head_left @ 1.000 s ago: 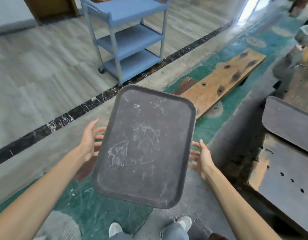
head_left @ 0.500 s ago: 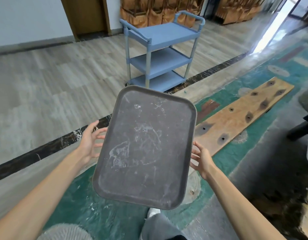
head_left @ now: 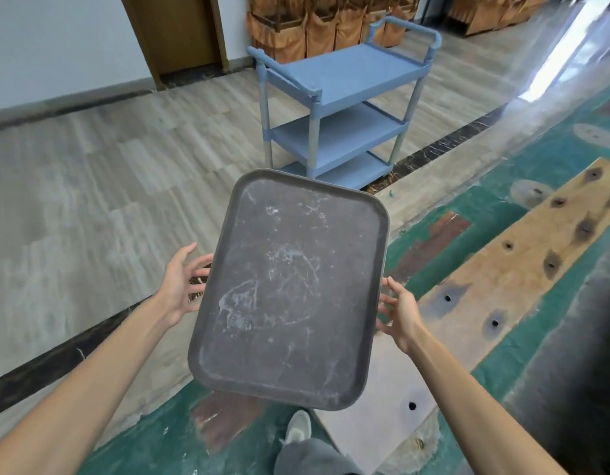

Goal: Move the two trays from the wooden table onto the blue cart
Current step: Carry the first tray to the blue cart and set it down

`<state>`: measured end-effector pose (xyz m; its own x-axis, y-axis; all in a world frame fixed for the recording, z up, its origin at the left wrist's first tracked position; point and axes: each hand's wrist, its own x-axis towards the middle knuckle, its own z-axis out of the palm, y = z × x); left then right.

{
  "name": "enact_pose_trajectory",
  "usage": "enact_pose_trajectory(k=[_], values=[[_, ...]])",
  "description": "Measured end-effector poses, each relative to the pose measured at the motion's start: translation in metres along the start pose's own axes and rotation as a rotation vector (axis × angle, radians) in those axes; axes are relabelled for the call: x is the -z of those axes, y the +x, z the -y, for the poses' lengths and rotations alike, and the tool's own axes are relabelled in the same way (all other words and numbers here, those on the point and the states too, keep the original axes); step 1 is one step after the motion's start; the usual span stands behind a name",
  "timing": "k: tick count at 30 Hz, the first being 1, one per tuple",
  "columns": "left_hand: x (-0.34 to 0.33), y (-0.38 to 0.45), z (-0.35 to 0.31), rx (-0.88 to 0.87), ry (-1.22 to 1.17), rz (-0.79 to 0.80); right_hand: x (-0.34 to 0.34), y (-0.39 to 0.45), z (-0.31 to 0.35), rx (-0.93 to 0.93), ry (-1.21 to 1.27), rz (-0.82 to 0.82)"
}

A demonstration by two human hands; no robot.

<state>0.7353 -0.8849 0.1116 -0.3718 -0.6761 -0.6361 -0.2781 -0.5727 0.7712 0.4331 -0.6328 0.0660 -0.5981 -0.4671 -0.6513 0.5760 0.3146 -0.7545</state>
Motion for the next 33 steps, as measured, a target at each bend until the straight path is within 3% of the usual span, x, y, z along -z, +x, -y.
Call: enact_pose_trajectory(k=[7, 14, 22, 33], values=[[0.001, 0.078, -0.057, 0.041, -0.037, 0.039, -0.033, 0.061, 0.053, -0.015, 0.021, 0.009], [-0.018, 0.179, -0.114, 0.097, 0.017, 0.136, -0.053, 0.135, 0.091, -0.033, 0.082, -0.086], [-0.076, 0.309, -0.211, 0.168, 0.072, 0.236, -0.075, 0.227, 0.169, -0.039, 0.125, -0.209], [-0.178, 0.403, -0.333, 0.109, 0.149, 0.425, -0.058, 0.292, 0.277, 0.057, 0.229, -0.35]])
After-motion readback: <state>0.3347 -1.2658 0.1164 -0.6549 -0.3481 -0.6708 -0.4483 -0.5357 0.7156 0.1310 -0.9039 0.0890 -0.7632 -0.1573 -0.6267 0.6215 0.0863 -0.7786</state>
